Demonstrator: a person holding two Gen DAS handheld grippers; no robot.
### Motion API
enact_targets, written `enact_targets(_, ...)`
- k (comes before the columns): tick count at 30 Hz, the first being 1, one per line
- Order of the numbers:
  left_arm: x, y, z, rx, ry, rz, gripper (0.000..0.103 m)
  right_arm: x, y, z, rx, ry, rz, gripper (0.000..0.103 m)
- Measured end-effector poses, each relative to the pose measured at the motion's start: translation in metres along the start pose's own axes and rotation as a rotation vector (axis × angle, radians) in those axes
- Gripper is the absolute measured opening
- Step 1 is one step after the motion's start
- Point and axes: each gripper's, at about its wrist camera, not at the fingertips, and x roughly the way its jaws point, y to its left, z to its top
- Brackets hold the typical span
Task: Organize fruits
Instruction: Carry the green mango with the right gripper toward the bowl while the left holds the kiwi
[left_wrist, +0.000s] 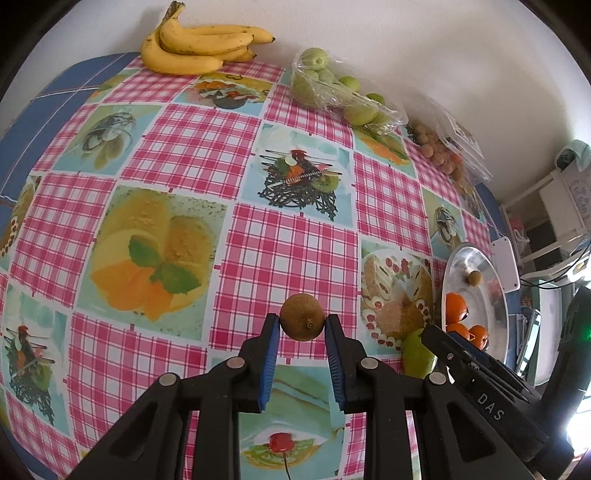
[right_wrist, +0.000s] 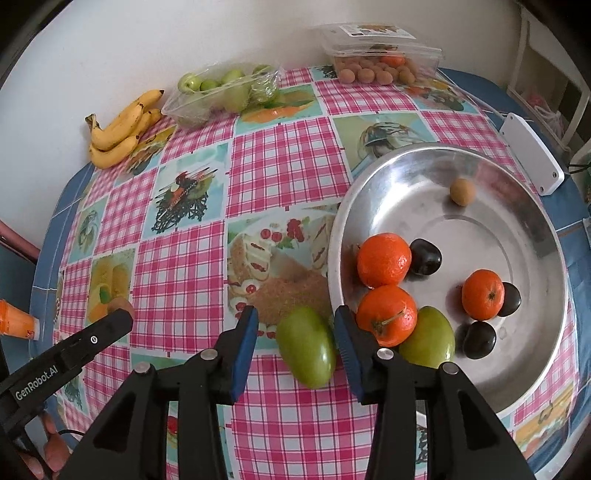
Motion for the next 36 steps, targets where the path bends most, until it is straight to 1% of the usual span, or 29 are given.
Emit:
enact_targets(9,-0.001,0.001,0.0,-0.001,0.0,-0.009,0.027,0.002,0.008,-0.002,-0.03,0.012,0.003,0.044)
enact_targets(23,0.001,0.002,0.0,-0.002,0.006,-0.005,0.027,0.036,0.017,-0.011,-0.074,0.113,-0.018,0.044)
enact_targets(26,0.002,0.002,-0.001,-0.002,0.008,-0.004,0.027,0.036,0.019,-0.012,-0.087,0.112,-0.027,0.044)
enact_targets(28,0.003,0.002,0.0,-0.002,0.007,-0.004,0.027,0.035,0.02,-0.012,-0.094,0.11,-0.026,0.04)
enact_targets(30,0.002,0.002,0.0,-0.002,0.005,-0.005,0.027,0.035,0.021,-0.012,-0.099,0.107,-0.029,0.04)
enact_targets(36,0.001,0.0,0.001,0.002,0.001,-0.009,0.027,0.018,0.021,-0.008,-0.093,0.052,-0.024,0.039)
